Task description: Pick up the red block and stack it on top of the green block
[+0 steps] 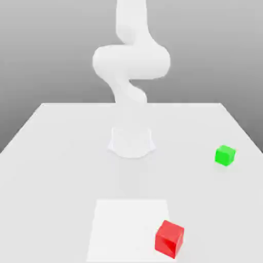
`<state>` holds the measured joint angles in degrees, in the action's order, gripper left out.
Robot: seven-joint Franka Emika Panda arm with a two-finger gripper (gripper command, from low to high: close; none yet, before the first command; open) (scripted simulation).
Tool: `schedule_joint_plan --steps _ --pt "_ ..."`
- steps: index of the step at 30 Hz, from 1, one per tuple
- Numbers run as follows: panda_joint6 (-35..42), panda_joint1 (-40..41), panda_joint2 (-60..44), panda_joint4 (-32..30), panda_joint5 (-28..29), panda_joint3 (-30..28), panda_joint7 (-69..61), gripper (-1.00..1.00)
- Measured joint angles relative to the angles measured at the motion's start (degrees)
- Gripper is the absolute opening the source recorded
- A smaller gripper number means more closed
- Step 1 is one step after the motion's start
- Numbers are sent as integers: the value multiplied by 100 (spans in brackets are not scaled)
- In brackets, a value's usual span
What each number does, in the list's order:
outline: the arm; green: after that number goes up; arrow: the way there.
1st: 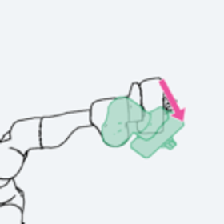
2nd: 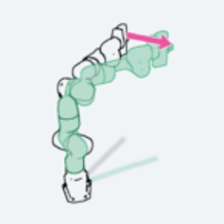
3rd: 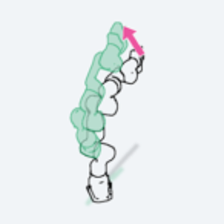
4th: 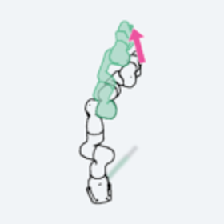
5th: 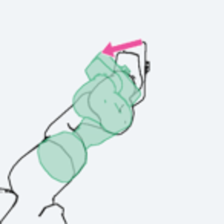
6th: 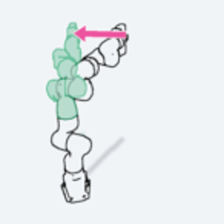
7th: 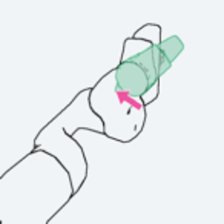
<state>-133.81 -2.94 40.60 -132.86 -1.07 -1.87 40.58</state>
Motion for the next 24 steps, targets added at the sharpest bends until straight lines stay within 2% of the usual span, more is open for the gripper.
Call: schedule_joint_plan --steps 9,16,20,24 --pt "-733 -924 -1917 -390 -446 -530 -1955 0" --pt "-1294 -1330 -3375 -687 -708 -614 -3390 0" --pt "-1631 -1480 -4182 -863 -650 -535 -4061 0" --pt "-1978 -1527 -4954 -1044 -318 -527 -4537 0"
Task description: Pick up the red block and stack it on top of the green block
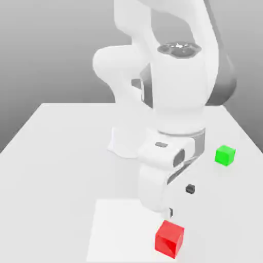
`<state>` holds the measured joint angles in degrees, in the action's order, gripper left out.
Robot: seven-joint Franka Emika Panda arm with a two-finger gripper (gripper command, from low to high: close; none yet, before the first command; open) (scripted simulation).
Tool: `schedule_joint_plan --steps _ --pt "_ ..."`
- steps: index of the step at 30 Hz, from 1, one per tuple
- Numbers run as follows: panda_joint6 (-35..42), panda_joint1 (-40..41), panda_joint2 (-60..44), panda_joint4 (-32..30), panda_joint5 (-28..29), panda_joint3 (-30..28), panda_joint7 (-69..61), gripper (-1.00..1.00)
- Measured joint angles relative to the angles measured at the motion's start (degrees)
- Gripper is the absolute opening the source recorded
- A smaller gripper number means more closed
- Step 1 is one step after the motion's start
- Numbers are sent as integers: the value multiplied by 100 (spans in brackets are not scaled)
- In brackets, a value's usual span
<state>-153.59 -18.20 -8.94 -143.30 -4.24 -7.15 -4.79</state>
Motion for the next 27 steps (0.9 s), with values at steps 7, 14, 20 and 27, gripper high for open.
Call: schedule_joint_plan --steps 7,14,20,27 --pt "-920 140 -1181 114 -165 211 -301 -100" --pt "-809 122 -1057 95 -119 185 -271 -100" --pt "-90 -187 -48 -215 -10 367 -170 -100" --pt "9 -1638 773 -955 -512 1495 -469 -100"
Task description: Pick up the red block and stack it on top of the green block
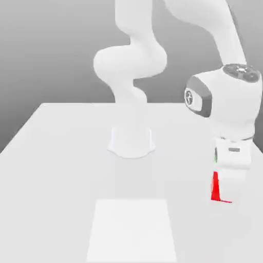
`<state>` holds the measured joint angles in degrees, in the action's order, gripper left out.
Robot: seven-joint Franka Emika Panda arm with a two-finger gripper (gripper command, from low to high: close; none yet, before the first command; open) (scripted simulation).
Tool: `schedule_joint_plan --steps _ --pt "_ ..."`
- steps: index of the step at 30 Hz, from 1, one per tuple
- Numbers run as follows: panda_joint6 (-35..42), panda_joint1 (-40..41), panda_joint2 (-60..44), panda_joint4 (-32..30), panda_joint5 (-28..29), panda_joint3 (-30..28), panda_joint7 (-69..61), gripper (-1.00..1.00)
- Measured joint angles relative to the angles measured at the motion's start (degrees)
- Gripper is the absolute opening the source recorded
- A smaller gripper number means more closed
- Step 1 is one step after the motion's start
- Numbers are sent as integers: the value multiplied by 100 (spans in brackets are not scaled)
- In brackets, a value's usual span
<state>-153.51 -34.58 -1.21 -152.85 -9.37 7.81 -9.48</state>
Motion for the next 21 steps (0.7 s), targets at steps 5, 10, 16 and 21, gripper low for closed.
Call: schedule_joint_plan --steps 5,10,16,21 --pt "47 -1076 622 -539 -181 479 -84 -100" --pt "79 -1881 1244 -1081 -207 1196 -56 -100" --pt "-736 -1915 593 -1251 449 1586 417 -100" --pt "-1300 -1943 -31 -1235 1241 1336 970 100"
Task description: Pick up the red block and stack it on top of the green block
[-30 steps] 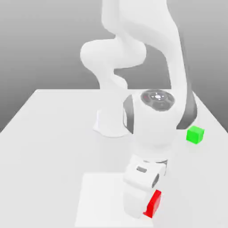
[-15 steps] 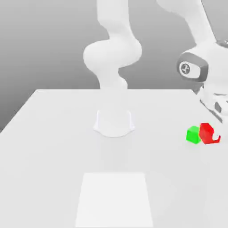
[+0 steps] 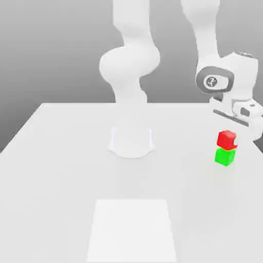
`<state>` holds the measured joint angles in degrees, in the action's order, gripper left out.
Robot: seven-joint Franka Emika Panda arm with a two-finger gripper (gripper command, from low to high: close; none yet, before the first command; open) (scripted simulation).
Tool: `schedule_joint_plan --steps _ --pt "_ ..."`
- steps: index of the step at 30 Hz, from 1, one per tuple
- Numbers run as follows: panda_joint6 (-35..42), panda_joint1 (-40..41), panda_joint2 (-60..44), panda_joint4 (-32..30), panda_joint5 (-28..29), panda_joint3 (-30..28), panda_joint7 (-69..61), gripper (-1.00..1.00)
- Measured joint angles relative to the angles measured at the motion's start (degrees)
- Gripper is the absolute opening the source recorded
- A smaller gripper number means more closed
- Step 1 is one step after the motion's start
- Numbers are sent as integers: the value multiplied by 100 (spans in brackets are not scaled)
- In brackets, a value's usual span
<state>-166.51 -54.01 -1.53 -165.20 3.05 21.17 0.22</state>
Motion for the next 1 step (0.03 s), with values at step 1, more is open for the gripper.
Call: schedule_joint_plan --steps 1 --pt "0 2 0 0 0 0 0 100"
